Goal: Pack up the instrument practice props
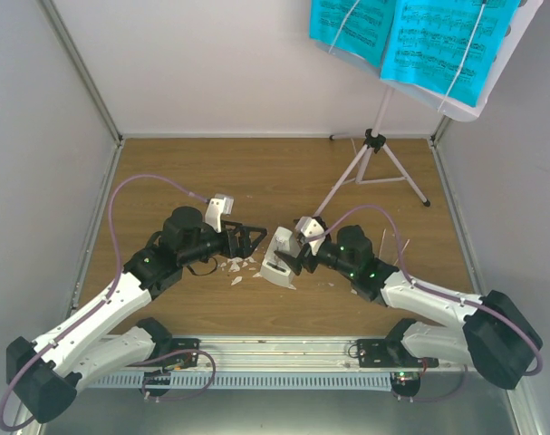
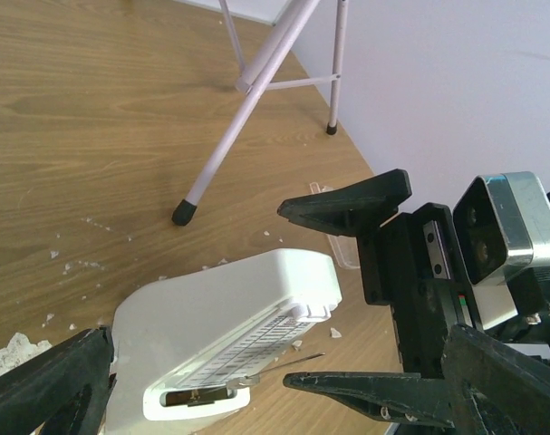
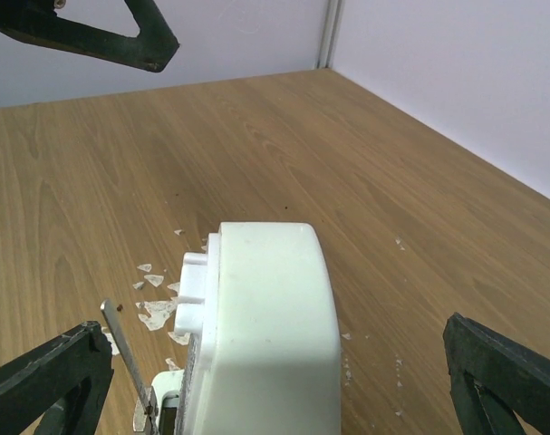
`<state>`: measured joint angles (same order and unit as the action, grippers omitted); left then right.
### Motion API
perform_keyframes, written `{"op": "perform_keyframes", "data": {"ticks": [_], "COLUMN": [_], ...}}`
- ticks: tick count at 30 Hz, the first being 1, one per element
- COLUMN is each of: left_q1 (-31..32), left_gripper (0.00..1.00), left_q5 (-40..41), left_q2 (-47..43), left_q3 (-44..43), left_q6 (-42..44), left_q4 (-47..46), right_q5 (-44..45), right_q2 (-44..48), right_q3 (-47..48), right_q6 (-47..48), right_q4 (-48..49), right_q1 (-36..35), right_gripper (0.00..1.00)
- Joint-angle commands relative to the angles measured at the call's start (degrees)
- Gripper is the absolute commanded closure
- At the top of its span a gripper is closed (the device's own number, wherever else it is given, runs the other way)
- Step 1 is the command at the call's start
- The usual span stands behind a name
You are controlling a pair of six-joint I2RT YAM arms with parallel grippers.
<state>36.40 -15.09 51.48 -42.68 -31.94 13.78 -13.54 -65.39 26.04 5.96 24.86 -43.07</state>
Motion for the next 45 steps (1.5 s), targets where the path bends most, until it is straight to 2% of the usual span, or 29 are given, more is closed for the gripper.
{"op": "perform_keyframes", "data": {"ticks": [1,8,13,22,37,45], "left_q1": [0.51,0.51,0.51,0.51,0.51,0.51], "left_gripper": [0.01,0.01,0.01,0.01,0.01,0.01], "left_q5": [0.93,1.04,-0.93,-1.17,-1.05,-2.07], "left_q2": [-0.51,-0.34,0.11,0.35,1.07,1.61], "left_q3": [0.27,0.14,-0.38,-1.01,-1.49,-2.72], "left_q6": [0.53,0.69,0.57,1.01,1.49,1.72], "left_q4": [-0.93,-0.92,-1.56,-0.89,-0.34,-0.03], "right_q5": [0.62,1.41,1.85,0.03,1.74,-0.54], "right_q2": [-0.28,0.91,1.14,-1.08,-2.97,-0.57], "right_q3": [-0.97,-2.29,-2.14,-0.29,1.26,-0.64], "right_q6": [0.18,-0.28,-0.12,-0.44,-1.72,-1.37], "right_q4": [2.51,2.85,1.87,1.03,2.12,2.11], "right_q1": [-0.39,-0.41,-0.44,-0.44,-0.35,1.65], "right_gripper": [0.0,0.02,0.07,0.01,0.0,0.11]}}
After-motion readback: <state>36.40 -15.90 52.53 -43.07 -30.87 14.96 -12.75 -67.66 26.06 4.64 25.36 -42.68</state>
